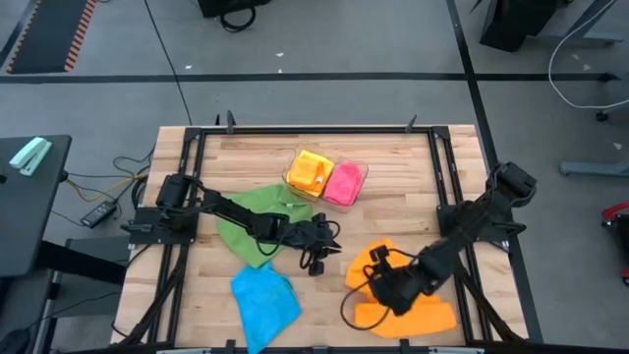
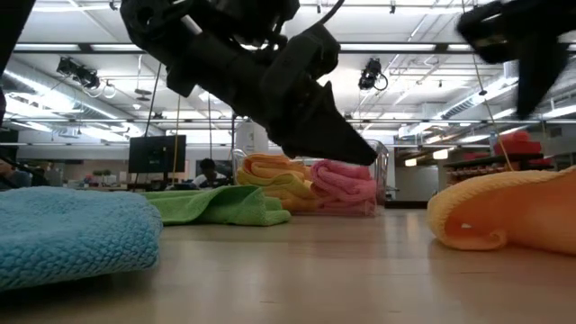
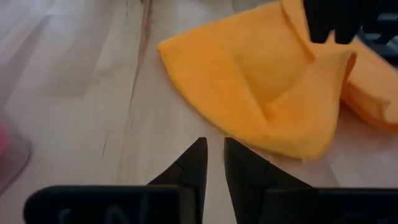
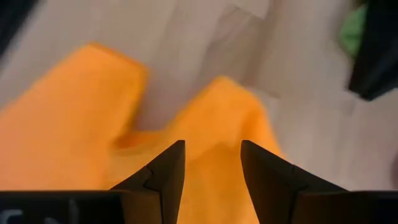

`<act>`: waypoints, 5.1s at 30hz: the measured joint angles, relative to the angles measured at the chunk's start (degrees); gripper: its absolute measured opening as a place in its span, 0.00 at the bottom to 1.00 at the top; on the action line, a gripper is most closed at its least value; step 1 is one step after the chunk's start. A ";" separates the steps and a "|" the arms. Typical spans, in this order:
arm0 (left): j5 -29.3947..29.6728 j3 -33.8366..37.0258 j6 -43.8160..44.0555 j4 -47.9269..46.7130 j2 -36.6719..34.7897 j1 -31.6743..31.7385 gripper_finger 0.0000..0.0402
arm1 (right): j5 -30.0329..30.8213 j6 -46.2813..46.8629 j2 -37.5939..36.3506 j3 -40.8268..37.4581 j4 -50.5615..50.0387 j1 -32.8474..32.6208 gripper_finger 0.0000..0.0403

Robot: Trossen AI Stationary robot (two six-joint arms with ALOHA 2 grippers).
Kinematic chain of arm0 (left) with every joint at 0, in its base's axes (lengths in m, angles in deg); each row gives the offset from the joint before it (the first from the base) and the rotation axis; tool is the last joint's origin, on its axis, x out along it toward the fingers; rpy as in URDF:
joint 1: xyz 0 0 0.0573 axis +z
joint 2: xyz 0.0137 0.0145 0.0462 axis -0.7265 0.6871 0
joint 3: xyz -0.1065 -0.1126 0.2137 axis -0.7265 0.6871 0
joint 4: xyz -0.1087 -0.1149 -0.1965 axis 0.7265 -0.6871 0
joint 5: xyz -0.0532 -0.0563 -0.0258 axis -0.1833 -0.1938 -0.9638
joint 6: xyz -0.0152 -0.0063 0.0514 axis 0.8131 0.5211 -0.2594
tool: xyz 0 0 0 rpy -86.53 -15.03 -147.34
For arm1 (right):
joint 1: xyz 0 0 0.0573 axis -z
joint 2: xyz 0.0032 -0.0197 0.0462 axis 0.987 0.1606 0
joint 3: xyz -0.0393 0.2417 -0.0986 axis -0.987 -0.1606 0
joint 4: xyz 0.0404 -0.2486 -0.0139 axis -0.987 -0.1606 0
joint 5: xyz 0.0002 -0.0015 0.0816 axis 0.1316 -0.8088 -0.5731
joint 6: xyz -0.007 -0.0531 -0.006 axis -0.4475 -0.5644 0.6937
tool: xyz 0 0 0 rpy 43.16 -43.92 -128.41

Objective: Fold microfiber towels
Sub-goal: Fold the orange microfiber cloth

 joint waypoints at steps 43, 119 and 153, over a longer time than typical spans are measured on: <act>0.02 0.02 3.12 -8.76 -3.54 -0.10 0.15 | 19.64 -7.99 -0.87 -21.52 31.91 12.46 0.07; 16.92 -9.35 1.62 -27.12 3.63 -0.65 0.23 | 9.29 -0.60 -0.92 -9.89 19.12 5.48 0.30; 21.77 -9.33 -9.73 -24.08 3.35 0.71 0.02 | -2.46 -0.54 -0.92 -14.92 24.65 5.27 0.30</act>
